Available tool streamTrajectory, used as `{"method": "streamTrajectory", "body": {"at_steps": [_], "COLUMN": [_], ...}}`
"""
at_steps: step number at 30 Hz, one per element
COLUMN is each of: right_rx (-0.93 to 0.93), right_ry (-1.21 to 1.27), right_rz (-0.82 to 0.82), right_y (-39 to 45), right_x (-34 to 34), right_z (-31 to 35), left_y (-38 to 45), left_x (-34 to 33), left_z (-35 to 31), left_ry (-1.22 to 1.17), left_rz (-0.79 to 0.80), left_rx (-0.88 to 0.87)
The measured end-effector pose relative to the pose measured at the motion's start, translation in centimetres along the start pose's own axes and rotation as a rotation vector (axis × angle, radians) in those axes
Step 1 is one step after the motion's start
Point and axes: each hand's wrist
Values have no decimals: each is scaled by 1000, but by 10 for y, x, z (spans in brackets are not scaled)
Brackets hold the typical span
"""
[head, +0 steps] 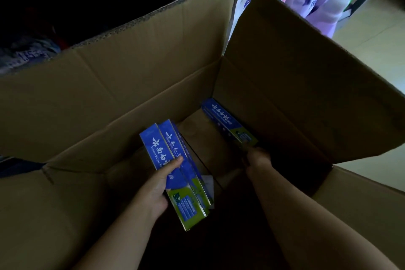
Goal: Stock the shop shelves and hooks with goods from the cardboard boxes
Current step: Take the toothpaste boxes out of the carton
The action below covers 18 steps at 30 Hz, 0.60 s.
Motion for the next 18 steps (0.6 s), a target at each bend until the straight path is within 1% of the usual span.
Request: {"method": "streamTrajectory", "body": {"at_steps": [1, 2, 4, 6, 9, 11, 14, 18], "right_rx": [-41, -61, -143, -175, -230, -231, -200, -155], "right_ry": [-9, -13, -61, -90, -29, -25, -98, -223], "right_rz": [81, 90, 159, 258, 357, 392, 377, 371], "right_y": [-2, -7, -17, -24, -36, -45, -73, -141], "right_x": [-1, -1, 0, -1, -4, -4, 9, 47], "right_z": [2, 6, 12, 12, 14, 16, 29, 67], "left_y": [0, 0, 0, -2, -6, -13, -41, -121], "left_x": [0, 1, 2, 2, 0, -1, -7, -18], "left_z": [0, -1, -1, -2, -7, -12, -21, -41], "left_ry": [0, -3, -5, -1, -1, -9, -16, -16], "left_rz": [0, 2, 5, 15, 18, 21, 22, 2], "left_rx": [2, 4, 6, 7, 16, 19, 47, 95]}}
Point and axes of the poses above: each hand's wrist, its own y-axis towards the middle knuckle, its own x-axis out of the back of the hand, z = x × y, and after that the axes turned 12 degrees about y, right-handed
